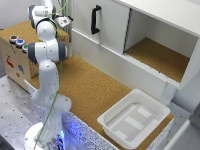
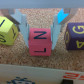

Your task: Place the pink block on the table

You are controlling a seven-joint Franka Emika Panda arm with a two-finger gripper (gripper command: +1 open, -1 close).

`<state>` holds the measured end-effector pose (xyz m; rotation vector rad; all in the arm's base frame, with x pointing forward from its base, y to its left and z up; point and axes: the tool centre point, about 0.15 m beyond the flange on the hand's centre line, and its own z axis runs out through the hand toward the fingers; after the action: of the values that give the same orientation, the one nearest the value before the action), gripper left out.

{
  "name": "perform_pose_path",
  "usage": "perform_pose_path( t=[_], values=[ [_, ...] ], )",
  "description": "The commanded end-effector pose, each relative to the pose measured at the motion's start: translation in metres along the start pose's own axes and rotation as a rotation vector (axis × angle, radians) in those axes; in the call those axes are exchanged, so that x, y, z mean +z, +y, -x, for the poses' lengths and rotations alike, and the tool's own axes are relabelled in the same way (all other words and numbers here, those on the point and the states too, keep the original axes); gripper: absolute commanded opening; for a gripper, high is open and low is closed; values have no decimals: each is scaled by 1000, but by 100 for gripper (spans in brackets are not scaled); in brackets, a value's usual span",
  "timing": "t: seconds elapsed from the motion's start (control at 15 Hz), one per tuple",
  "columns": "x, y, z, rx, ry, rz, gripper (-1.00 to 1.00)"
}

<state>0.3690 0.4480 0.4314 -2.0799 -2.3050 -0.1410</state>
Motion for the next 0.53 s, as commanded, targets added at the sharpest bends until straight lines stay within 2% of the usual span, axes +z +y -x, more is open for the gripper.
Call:
perform_pose_path(
  t=[0.0, 0.47],
  values=[
    [-21, 14, 12, 132, 1, -19, -100],
    [-33, -1, 75, 450, 109, 40, -100]
  ],
)
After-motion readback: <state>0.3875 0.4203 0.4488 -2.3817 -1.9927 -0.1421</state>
